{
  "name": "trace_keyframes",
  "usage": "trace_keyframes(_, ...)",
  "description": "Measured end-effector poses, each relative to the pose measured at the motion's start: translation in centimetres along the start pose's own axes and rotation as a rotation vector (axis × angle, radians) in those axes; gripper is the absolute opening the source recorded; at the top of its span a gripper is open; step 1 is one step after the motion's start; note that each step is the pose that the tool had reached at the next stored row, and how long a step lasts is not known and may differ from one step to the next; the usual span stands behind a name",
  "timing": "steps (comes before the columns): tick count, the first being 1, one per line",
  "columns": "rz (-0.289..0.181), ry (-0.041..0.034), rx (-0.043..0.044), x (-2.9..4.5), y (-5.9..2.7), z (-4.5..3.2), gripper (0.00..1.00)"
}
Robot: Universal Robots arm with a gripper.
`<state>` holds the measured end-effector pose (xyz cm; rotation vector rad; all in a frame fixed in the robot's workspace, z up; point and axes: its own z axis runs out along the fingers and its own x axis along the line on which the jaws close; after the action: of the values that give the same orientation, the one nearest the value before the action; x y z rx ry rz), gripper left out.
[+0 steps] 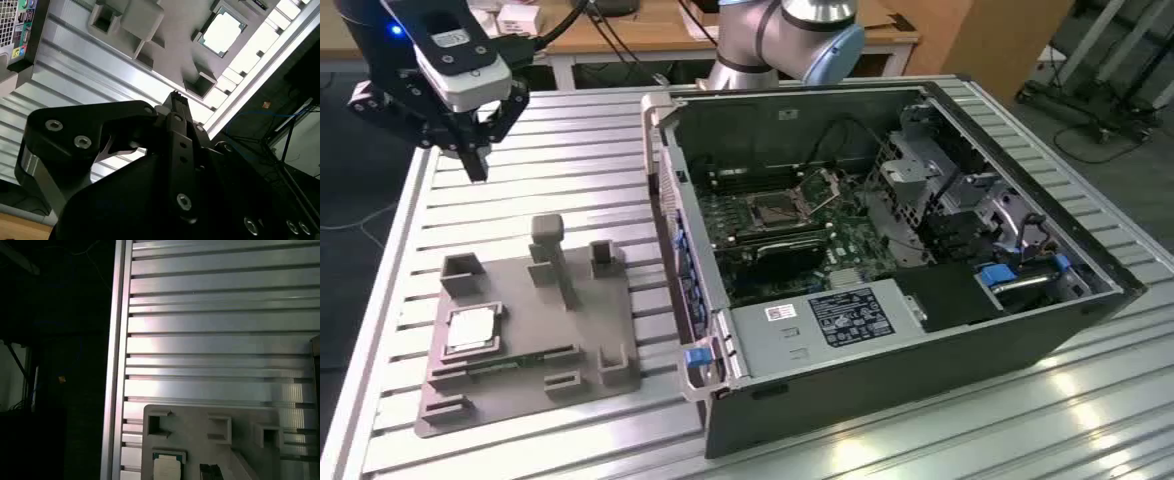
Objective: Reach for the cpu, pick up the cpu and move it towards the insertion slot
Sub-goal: 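Reach for the cpu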
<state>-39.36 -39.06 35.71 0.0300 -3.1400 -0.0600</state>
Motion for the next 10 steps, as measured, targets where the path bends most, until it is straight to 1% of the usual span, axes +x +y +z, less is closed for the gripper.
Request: trace_keyframes(10,0.000,0.0001,0.0000,0.01,0.00,0.00,0.11)
